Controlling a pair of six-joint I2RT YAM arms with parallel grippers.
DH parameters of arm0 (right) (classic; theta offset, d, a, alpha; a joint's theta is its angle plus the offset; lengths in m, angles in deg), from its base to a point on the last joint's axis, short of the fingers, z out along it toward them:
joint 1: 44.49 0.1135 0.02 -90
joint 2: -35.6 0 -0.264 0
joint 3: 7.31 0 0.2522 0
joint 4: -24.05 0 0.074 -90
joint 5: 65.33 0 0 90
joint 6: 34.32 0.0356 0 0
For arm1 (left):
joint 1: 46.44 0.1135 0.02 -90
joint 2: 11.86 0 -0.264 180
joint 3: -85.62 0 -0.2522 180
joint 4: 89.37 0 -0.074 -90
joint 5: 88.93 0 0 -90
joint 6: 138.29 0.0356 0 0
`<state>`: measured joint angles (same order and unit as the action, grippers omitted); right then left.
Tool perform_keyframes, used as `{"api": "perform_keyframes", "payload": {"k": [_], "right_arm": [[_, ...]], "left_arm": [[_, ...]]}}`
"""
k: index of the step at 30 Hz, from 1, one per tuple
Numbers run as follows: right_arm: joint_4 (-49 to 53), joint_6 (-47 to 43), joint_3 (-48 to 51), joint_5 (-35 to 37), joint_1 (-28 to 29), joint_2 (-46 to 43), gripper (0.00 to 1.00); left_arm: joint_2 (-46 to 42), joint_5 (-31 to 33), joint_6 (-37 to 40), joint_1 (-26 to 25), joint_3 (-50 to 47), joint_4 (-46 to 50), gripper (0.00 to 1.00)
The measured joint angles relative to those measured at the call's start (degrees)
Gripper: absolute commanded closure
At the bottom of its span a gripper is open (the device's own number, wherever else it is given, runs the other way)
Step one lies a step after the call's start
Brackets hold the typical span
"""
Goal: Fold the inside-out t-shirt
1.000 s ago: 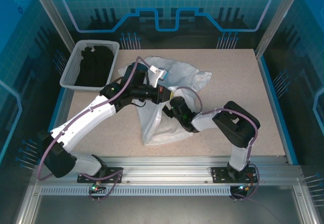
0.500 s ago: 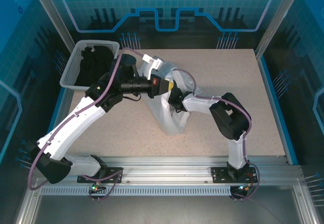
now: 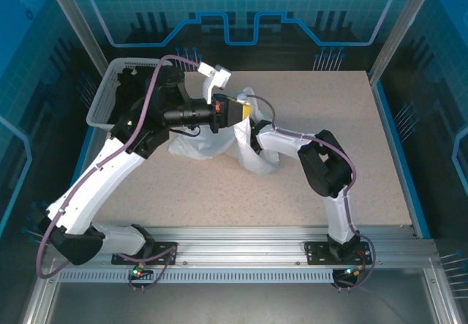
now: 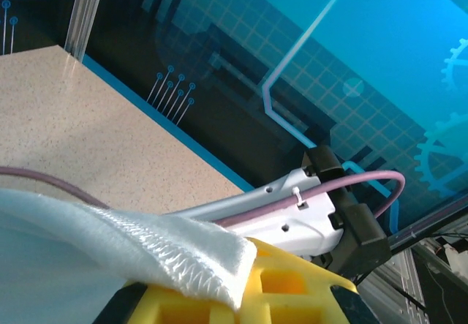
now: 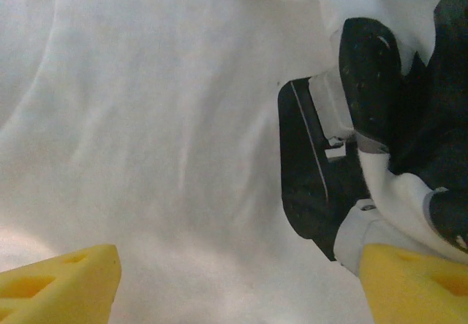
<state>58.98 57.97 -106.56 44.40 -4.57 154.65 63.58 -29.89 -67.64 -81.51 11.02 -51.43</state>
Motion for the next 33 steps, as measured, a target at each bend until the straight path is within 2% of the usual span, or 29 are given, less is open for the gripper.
{"api": "perform_keyframes", "payload": {"k": [4, 10, 11, 14, 16, 18, 22, 26, 29, 33], "right_arm": [[5.62, -3.34, -6.91, -0.33, 0.59, 4.11, 0.06], [15.26, -6.69, -19.43, -1.36, 0.63, 12.63, 0.09], [16.79, -7.15, -21.73, -1.53, 0.61, 13.86, 0.14], [20.11, -8.09, -26.77, -2.75, 0.55, 16.98, 0.54], [21.0, -8.39, -26.8, -3.63, 0.52, 17.07, 0.75], [20.83, -8.66, -25.07, -5.46, 0.24, 16.31, 0.99], [17.38, -8.7, -13.77, -9.86, -1.64, 8.59, 1.0], [12.48, -8.79, 2.69, -17.16, -5.2, -5.86, 1.0], [7.21, -8.57, 9.77, -23.02, -6.32, -16.37, 1.0], [-0.7, -7.89, 12.48, -29.73, -6.08, -22.67, 1.0]], "left_arm": [[1.62, 0.07, 0.24, 0.0, 1.92, 0.35, 1.0], [3.28, -0.02, 0.17, 0.0, 4.72, 1.14, 1.0], [3.26, -0.02, 0.2, 0.0, 5.4, 1.22, 1.0], [2.29, 0.83, 0.42, 0.0, 6.58, 0.92, 1.0], [0.81, 3.04, 1.03, 0.11, 6.1, 0.92, 1.0], [-1.88, 7.04, 1.53, 0.83, 3.91, 0.81, 1.0], [-6.56, 16.41, 1.25, 5.44, -2.54, 0.63, 1.0], [-8.55, 24.76, 0.09, 12.98, -10.78, -0.35, 1.0], [-6.97, 27.76, -0.94, 16.63, -15.26, -1.05, 1.0], [-2.23, 29.31, -1.75, 17.53, -16.94, -2.51, 1.0]]}}
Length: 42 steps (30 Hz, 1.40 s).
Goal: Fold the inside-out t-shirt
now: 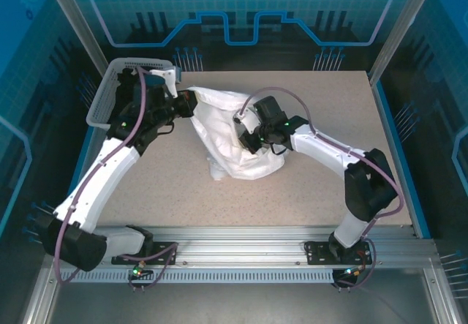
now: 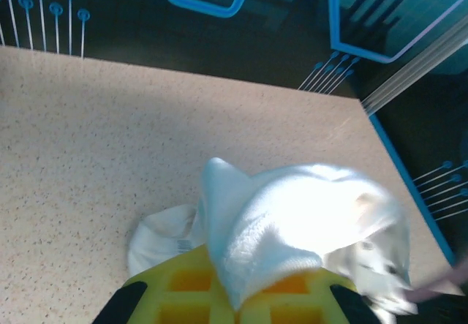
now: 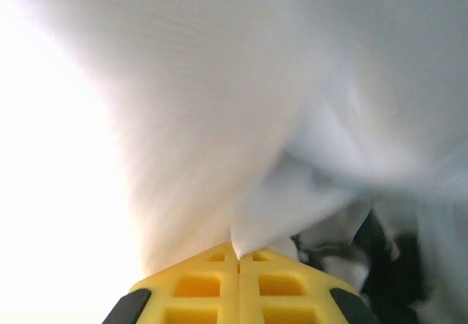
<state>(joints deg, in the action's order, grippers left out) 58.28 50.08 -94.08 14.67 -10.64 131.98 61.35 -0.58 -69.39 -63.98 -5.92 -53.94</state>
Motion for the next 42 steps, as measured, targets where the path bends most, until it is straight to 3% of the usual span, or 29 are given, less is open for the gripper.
{"api": "perform_keyframes", "payload": {"k": [8, 14, 16, 18, 20, 24, 28, 32, 35, 37, 40, 41, 42], "right_arm": [[-4.79, -0.02, 4.46, -5.03, -0.68, -2.21, 1.0], [-10.01, 0.9, 6.14, -12.61, -5.18, -13.05, 1.0], [-12.55, 1.09, 6.29, -14.56, -6.49, -16.48, 1.0], [-14.4, 1.07, 6.38, -15.98, -6.82, -18.1, 1.0], [-15.37, 1.05, 6.95, -16.87, -6.8, -17.81, 1.0], [-15.37, 1.03, 10.36, -17.05, -6.8, -15.34, 1.0], [-14.73, 1.05, 12.33, -16.94, -6.8, -13.62, 1.0], [-14.75, 1.05, 12.35, -15.98, -6.8, -13.44, 1.0], [-14.6, 1.05, 12.35, -15.15, -6.78, -13.51, 1.0], [-14.56, 1.09, 12.33, -14.49, -6.78, -13.81, 1.0], [-14.51, 2.21, 11.58, -14.25, -6.75, -14.29, 1.0], [-14.49, 2.82, 10.58, -14.21, -6.78, -14.34, 1.0], [-14.25, 3.52, 9.11, -14.16, -6.78, -14.34, 1.0]], "left_arm": [[3.06, 1.25, -1.6, 6.47, -2.56, -3.1, 1.0], [6.14, 2.43, -5.81, 13.86, -14.6, -8.7, 1.0], [8.02, 2.29, -7.19, 15.17, -20.11, -9.97, 0.87], [9.55, 0.7, -8.15, 14.95, -25.18, -10.78, 0.6], [9.29, -0.72, -8.9, 13.51, -28.55, -11.02, 0.44], [2.93, -3.06, -9.27, 6.36, -32.52, -12.63, 0.29], [-1.7, -7.93, -10.4, -2.23, -32.87, -17.94, 0.25], [2.54, -11.56, -10.86, -7.96, -31.12, -20.83, 0.29], [7.1, -11.76, -11.21, -8.61, -30.47, -21.07, 0.39], [10.27, -11.8, -11.41, -8.52, -29.94, -21.16, 0.54], [16.37, -12.68, -11.91, -8.5, -27.43, -22.43, 0.9], [18.47, -13.14, -12.17, -8.33, -26.25, -23.23, 0.98], [20.22, -13.55, -12.48, -7.96, -25.22, -24.22, 1.0]]}}
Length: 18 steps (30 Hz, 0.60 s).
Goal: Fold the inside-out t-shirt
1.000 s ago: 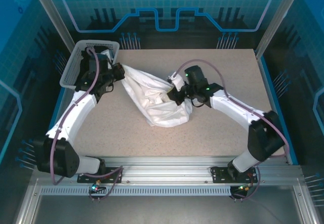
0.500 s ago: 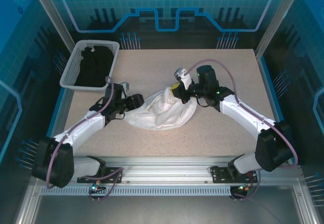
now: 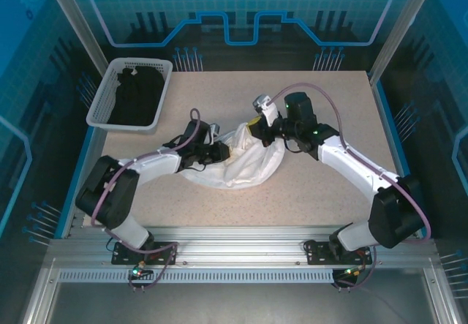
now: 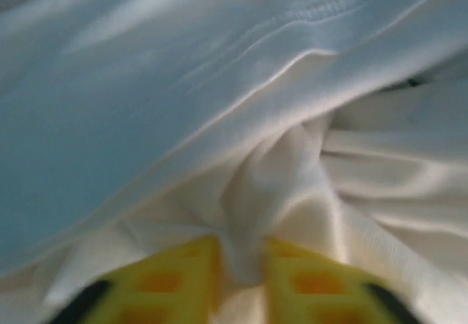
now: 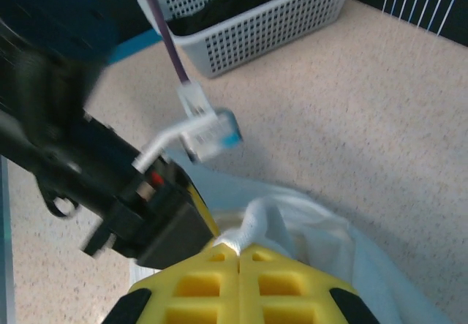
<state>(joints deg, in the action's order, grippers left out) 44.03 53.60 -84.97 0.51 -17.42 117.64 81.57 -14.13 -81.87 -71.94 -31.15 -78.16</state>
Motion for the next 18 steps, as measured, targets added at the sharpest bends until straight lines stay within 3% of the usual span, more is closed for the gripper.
{"api": "perform_keyframes", "payload": {"k": [5, 8, 11, 18], "right_arm": [[-2.12, 4.09, -6.78, -0.28, -1.05, -5.03, 1.0], [-6.64, 6.32, -4.22, -0.26, -3.15, -13.7, 1.0], [-11.37, 7.61, 2.25, -0.15, -3.93, -19.71, 1.0], [-12.28, 9.27, 20.48, 1.66, -4.17, -16.09, 1.0]], "left_arm": [[-0.85, -0.98, -3.89, 7.8, -0.98, -5.99, 1.0], [-7.08, 2.47, -4.57, 12.37, -4.28, -7.02, 1.0], [-10.05, 3.61, -5.16, 12.33, -6.56, -8.92, 1.0], [-6.71, 4.94, -3.65, 11.76, -16.24, -9.18, 0.56]]}}
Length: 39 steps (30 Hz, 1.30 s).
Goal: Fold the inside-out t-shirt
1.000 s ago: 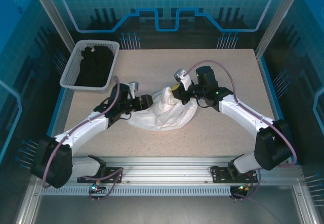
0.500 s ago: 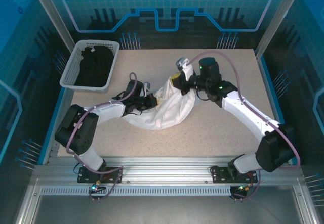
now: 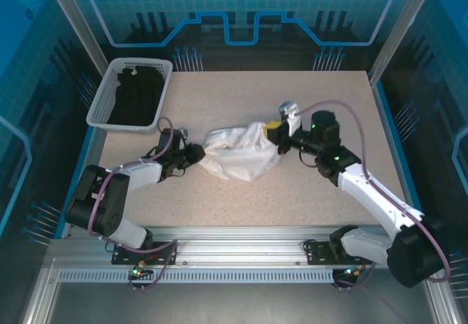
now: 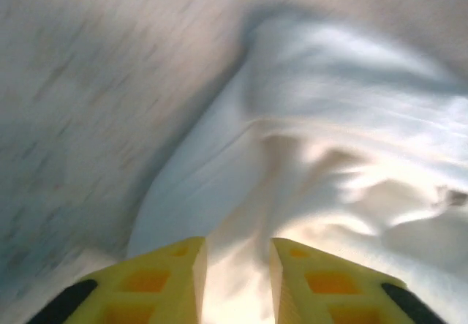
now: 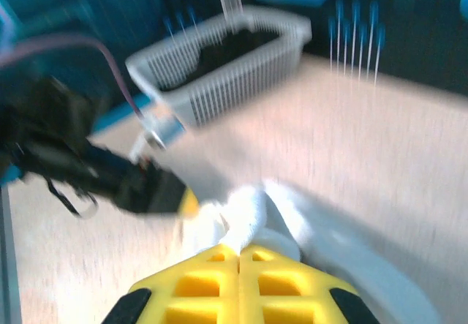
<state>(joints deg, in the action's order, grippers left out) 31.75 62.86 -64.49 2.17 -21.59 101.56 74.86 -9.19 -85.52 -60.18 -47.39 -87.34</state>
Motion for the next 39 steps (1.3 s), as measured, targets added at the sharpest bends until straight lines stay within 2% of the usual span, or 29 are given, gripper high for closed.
{"api": "perform_keyframes", "payload": {"k": [5, 10, 15, 19, 21, 26, 29, 33, 34, 36, 39], "right_arm": [[3.28, 1.9, 6.23, 1.99, -0.09, 0.28, 1.0], [6.1, 4.46, 9.14, 4.35, -0.09, -1.03, 1.0], [8.39, 5.57, 9.27, 6.03, -0.09, -2.8, 1.0], [9.51, 5.75, 9.27, 6.67, -0.09, -3.98, 1.0], [10.56, 5.7, 9.27, 7.32, -0.09, -4.46, 1.0], [16.0, 5.73, 9.03, 11.39, -0.09, -7.45, 1.0], [20.31, 6.38, 8.79, 16.31, -0.09, -9.09, 1.0], [23.5, 8.59, 8.96, 20.94, 0.46, -9.92, 1.0], [23.89, 9.09, 8.96, 21.81, 0.87, -9.9, 1.0], [24.65, 9.86, 8.96, 23.61, 1.68, -9.79, 0.92], [25.46, 11.19, 8.96, 25.55, 2.49, -9.07, 0.71]], "left_arm": [[-3.58, 2.12, 5.46, -4.13, -0.81, 3.78, 0.4], [-3.91, 4.55, 13.79, -10.73, 8.07, 8.28, 0.32], [1.03, 7.04, 23.89, -13.92, 19.34, 12.92, 0.23], [8.76, 8.41, 32.35, -15.85, 28.17, 18.58, 0.22], [12.52, 8.39, 35.19, -16.26, 31.41, 21.07, 0.26], [21.0, 8.33, 38.62, -16.41, 39.12, 26.27, 0.62], [23.12, 6.1, 37.94, -15.8, 42.99, 27.5, 0.88], [23.17, -1.03, 34.25, -13.81, 45.13, 26.69, 1.0], [23.15, -3.5, 33.09, -12.9, 45.16, 26.05, 1.0], [23.04, -7.8, 29.75, -11.02, 44.74, 24.76, 1.0], [20.87, -13.03, 25.35, -8.37, 41.88, 22.36, 1.0]]}}
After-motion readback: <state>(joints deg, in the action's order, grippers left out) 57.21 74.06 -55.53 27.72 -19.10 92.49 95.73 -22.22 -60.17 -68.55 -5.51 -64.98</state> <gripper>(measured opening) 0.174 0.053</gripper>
